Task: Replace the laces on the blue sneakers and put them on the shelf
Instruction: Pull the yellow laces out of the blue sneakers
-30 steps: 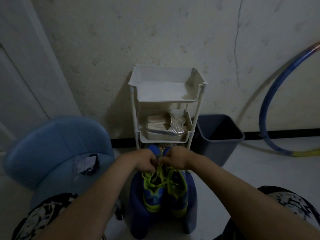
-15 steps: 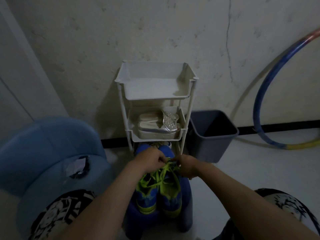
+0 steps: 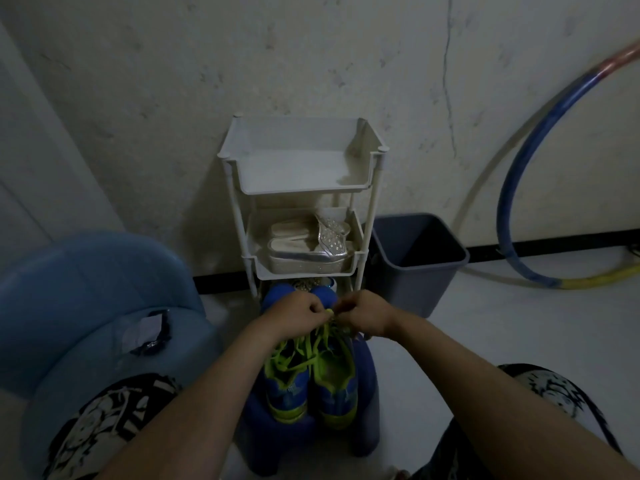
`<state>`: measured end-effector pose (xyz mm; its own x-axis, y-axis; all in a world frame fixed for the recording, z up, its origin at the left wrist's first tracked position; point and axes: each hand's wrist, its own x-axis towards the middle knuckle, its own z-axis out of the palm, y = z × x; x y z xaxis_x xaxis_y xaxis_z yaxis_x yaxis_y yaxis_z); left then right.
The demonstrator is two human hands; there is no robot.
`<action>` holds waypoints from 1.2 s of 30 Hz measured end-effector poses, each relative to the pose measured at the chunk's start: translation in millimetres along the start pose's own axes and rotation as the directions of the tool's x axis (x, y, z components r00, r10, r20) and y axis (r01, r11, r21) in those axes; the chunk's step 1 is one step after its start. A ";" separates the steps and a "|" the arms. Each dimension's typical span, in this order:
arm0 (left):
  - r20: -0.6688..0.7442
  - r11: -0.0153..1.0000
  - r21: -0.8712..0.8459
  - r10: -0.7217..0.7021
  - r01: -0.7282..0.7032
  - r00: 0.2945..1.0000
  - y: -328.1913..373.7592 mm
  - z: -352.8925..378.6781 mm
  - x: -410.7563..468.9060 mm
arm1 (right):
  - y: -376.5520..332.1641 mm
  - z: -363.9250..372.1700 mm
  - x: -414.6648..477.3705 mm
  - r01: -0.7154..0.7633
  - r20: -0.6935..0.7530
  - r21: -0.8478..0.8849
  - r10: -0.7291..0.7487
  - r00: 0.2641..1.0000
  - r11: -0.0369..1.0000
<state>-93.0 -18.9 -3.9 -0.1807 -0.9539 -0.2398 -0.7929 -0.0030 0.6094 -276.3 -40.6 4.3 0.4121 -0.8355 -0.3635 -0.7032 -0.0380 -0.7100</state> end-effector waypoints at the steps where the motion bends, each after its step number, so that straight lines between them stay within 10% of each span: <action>1: 0.029 0.999 -0.034 -0.001 0.002 1.000 0.8 -1.1 -2.2 | -0.5 1.3 -3.1 0.001 0.002 0.003 -0.001 1.000 1.000; 10: -0.019 0.929 0.370 0.030 -0.021 0.999 -14.5 -5.4 -17.8 | 3.9 7.5 -22.5 -0.117 -0.017 0.363 0.132 0.991 0.925; 19: -0.014 0.995 0.102 0.018 -0.016 1.000 -2.0 10.1 -13.4 | -6.4 5.8 -18.6 0.047 -0.292 0.529 0.130 0.948 0.847; 24: -0.095 0.881 -0.456 -0.186 0.124 0.978 16.7 -4.1 -7.1 | -5.4 0.2 -9.7 -0.053 -0.232 0.613 0.244 0.942 0.788; 28: -0.330 0.638 -0.768 -0.458 0.047 0.826 10.0 -23.1 0.7 | 2.4 1.5 -4.8 -0.122 -0.275 0.532 0.308 0.911 0.838; 31: -0.421 0.674 -0.719 -0.618 0.172 0.663 -12.7 -31.6 3.6 | 6.9 -2.1 -4.5 -0.245 -0.285 0.339 0.347 0.894 0.908; 36: -0.314 0.848 -0.140 -0.528 0.512 0.789 -12.5 -26.2 -9.5 | 13.4 -3.4 -6.3 -0.470 -0.343 -0.139 0.403 0.849 0.872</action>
<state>-66.2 -17.7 10.6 0.4589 -0.8451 -0.2742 -0.6832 -0.5329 0.4993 -290.3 -37.8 -0.9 -0.1323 -0.9122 -0.3878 -0.8870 0.2836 -0.3645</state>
